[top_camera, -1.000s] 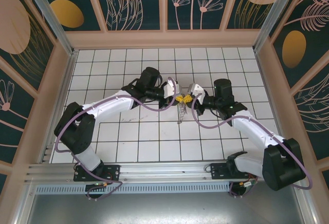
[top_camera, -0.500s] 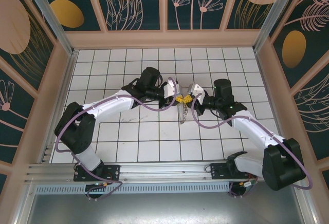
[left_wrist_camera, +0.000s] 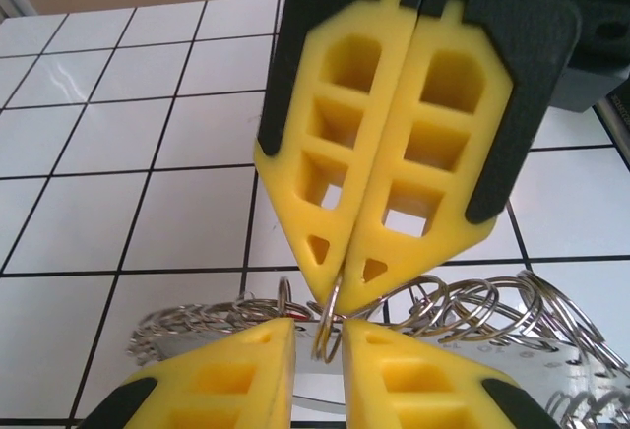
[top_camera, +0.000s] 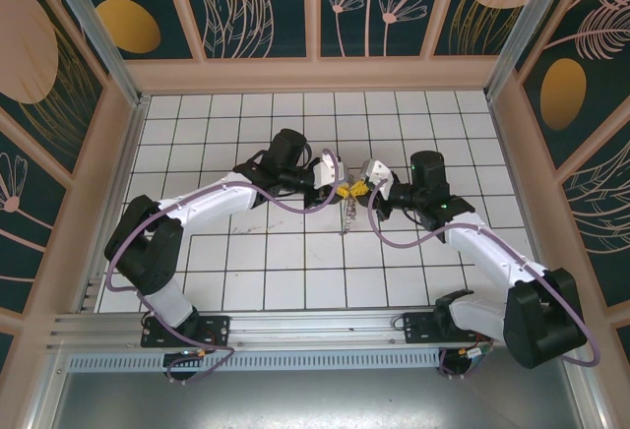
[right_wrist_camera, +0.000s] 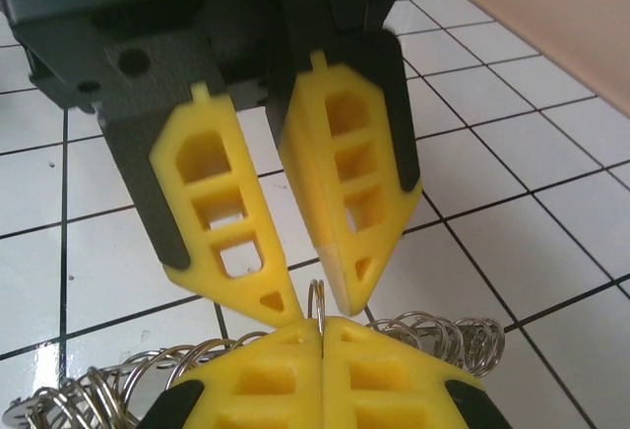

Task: Put the keys on the keyring

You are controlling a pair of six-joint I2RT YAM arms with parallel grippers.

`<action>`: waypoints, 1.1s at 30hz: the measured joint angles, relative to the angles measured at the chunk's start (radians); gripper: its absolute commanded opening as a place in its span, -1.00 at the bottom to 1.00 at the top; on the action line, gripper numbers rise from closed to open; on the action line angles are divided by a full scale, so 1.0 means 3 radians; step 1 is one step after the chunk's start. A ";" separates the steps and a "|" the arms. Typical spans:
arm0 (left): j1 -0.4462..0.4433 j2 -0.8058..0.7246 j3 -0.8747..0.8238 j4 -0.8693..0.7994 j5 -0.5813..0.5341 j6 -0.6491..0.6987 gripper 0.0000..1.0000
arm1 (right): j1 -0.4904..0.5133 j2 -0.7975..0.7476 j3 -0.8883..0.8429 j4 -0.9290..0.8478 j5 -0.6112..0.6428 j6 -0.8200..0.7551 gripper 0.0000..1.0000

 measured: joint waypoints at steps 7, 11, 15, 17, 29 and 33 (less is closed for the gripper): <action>0.0000 0.0017 0.0000 -0.0013 0.0024 -0.0001 -0.66 | 0.0000 -0.0017 0.0000 0.0028 -0.0009 0.0000 -1.00; 0.0000 0.0017 0.0000 -0.0008 0.0022 -0.0003 -0.62 | 0.0003 -0.0017 0.0000 0.0027 -0.0004 -0.0001 -1.00; 0.0000 0.0017 -0.0001 0.0037 0.0010 -0.0004 -0.61 | 0.0003 -0.0017 0.0000 0.0027 0.0009 -0.0004 -1.00; 0.0000 0.0017 -0.0001 0.0052 0.0009 -0.0004 -0.63 | 0.0003 -0.0017 0.0000 0.0025 0.0027 -0.0004 -1.00; 0.0000 0.0017 -0.0001 0.0053 -0.0004 -0.0006 -0.60 | 0.0003 -0.0015 0.0000 0.0020 0.0057 -0.0037 -1.00; 0.0000 0.0001 -0.0004 0.0053 -0.0060 -0.0005 -0.58 | 0.0003 -0.0015 0.0000 0.0011 0.0066 -0.0056 -1.00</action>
